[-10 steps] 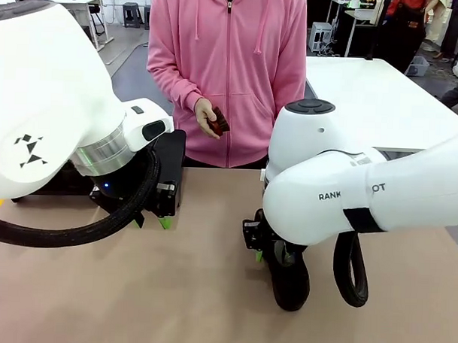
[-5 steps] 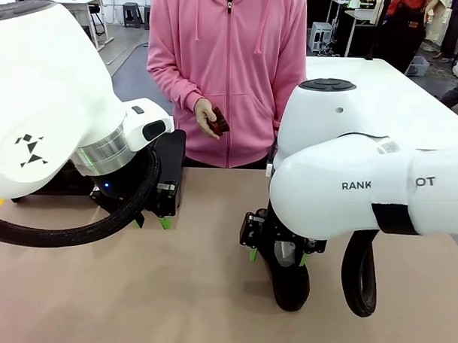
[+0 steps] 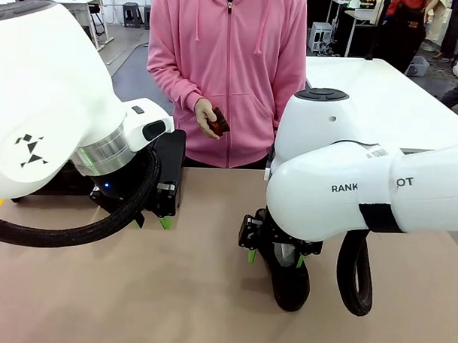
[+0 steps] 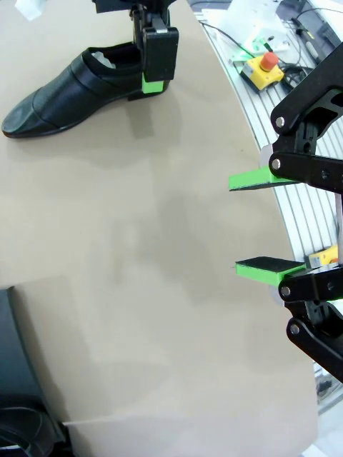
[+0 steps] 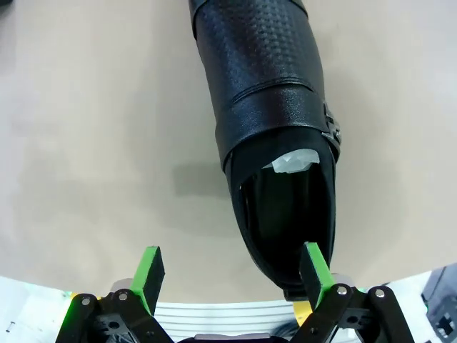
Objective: Organize the shoes by placing them on the stand.
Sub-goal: Place the Shoe from the middle of the table onto the Shoes Stand.
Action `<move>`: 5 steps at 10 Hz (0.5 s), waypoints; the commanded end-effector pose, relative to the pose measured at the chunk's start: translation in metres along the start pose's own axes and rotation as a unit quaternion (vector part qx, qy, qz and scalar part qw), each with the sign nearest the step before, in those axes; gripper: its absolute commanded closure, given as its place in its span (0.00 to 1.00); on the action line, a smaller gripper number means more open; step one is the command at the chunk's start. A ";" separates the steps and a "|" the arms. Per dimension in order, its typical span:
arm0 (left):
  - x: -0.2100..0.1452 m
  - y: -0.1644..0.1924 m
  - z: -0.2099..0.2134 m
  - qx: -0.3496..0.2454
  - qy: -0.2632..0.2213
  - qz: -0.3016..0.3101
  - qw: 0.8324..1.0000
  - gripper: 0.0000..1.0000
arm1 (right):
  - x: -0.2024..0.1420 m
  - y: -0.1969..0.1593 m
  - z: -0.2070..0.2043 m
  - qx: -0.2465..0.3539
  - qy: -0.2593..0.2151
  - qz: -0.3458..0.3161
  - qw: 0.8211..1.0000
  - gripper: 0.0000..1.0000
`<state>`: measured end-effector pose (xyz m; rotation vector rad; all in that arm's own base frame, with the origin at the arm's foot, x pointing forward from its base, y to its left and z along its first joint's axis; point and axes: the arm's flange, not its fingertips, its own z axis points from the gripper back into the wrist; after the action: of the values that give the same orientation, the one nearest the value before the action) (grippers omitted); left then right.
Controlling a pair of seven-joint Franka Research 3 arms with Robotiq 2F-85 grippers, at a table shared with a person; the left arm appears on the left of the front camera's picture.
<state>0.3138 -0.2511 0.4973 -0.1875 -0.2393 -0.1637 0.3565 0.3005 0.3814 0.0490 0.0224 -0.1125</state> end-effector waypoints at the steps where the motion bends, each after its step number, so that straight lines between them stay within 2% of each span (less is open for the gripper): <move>1: 0.001 0.002 0.001 -0.001 0.001 -0.005 1.000 0.49 | 0.004 0.003 0.002 -0.002 -0.011 0.002 1.000 0.00; 5: 0.001 0.002 0.001 -0.001 0.001 -0.005 1.000 0.49 | 0.000 0.000 0.000 0.000 0.000 0.000 1.000 0.00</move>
<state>0.3138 -0.2511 0.4973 -0.1875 -0.2393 -0.1638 0.3565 0.3006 0.3816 0.0489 0.0224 -0.1123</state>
